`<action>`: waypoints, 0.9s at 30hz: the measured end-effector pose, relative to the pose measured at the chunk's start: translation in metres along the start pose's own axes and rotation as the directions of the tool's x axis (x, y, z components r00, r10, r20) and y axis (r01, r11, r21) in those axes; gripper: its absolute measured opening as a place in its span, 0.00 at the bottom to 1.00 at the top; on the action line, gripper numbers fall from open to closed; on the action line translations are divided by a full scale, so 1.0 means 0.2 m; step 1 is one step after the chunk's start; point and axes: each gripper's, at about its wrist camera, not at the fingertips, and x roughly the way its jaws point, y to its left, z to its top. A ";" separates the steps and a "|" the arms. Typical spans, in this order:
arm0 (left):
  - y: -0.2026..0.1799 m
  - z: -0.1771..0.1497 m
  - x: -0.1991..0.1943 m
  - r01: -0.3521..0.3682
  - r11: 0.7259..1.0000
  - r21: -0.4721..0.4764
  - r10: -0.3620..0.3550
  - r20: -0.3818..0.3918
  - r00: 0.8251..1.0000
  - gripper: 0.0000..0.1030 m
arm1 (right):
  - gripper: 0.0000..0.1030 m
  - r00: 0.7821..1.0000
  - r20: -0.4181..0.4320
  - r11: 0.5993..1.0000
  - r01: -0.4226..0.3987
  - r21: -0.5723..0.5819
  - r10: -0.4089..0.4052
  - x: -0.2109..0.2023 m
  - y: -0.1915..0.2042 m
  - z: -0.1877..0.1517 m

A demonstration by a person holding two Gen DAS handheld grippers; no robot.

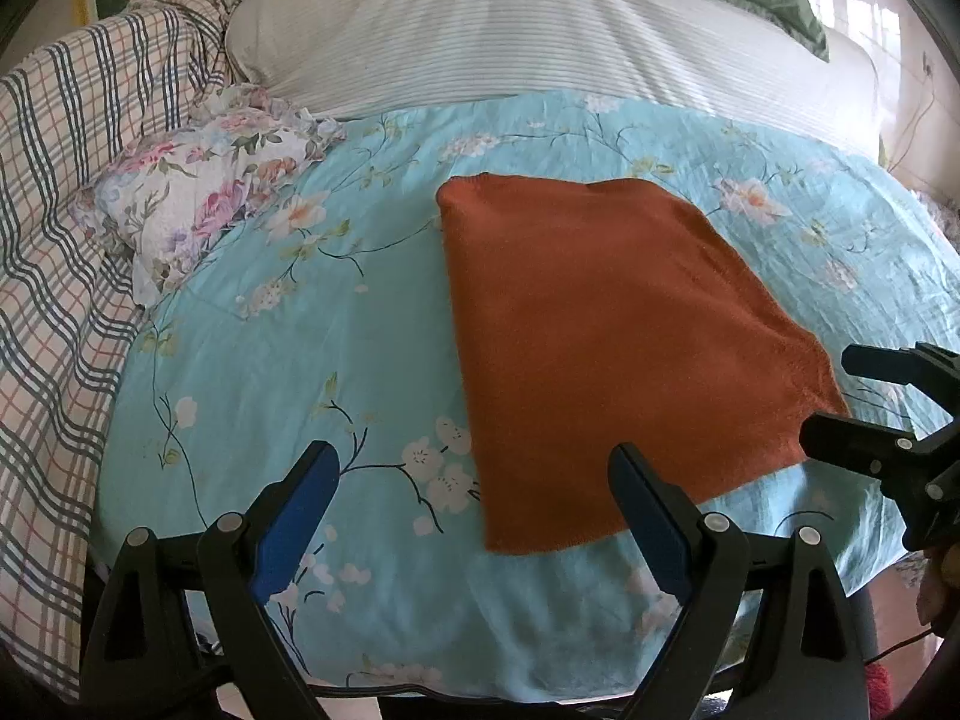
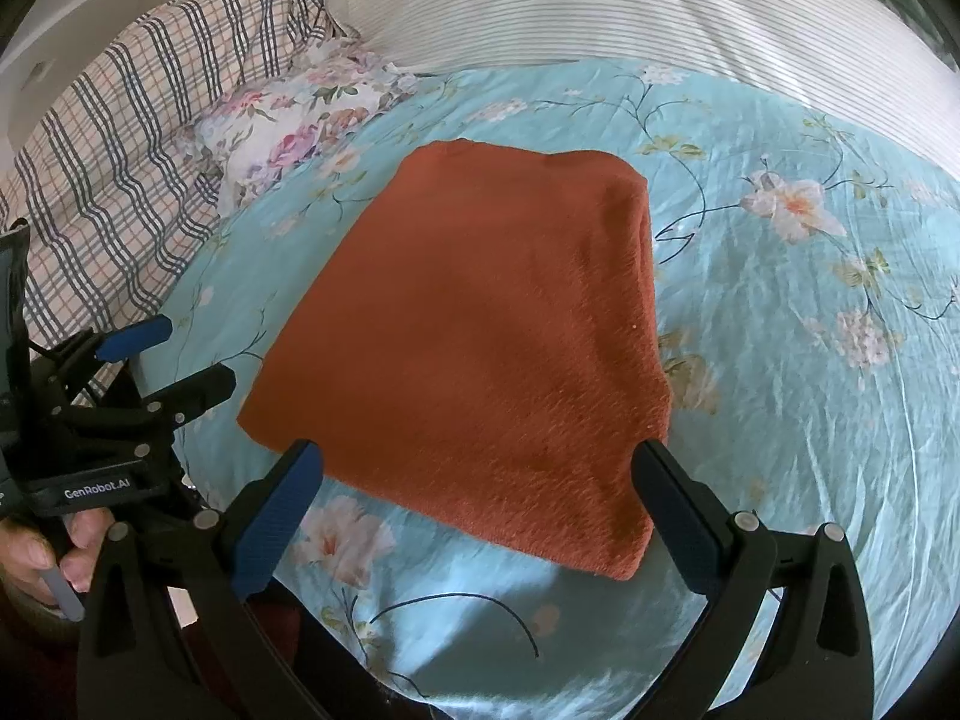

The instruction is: Fold small clothes

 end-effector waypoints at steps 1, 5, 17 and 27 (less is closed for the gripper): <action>0.00 0.00 0.00 0.001 1.000 0.000 -0.001 0.000 1.000 0.89 | 0.99 1.000 -0.001 1.000 0.001 -0.001 -0.001 0.00 0.00 0.00; 0.00 0.00 -0.01 0.002 1.000 -0.003 -0.002 -0.002 1.000 0.89 | 0.99 1.000 -0.001 1.000 0.003 0.000 -0.003 0.00 0.01 0.00; 0.00 0.00 -0.01 0.006 1.000 -0.010 -0.006 -0.001 1.000 0.89 | 0.99 1.000 -0.005 1.000 -0.004 -0.005 0.004 0.01 0.03 0.00; -0.01 0.00 -0.01 0.011 1.000 -0.011 -0.011 0.000 1.000 0.89 | 0.99 1.000 -0.011 1.000 -0.006 -0.009 0.006 0.02 0.04 0.00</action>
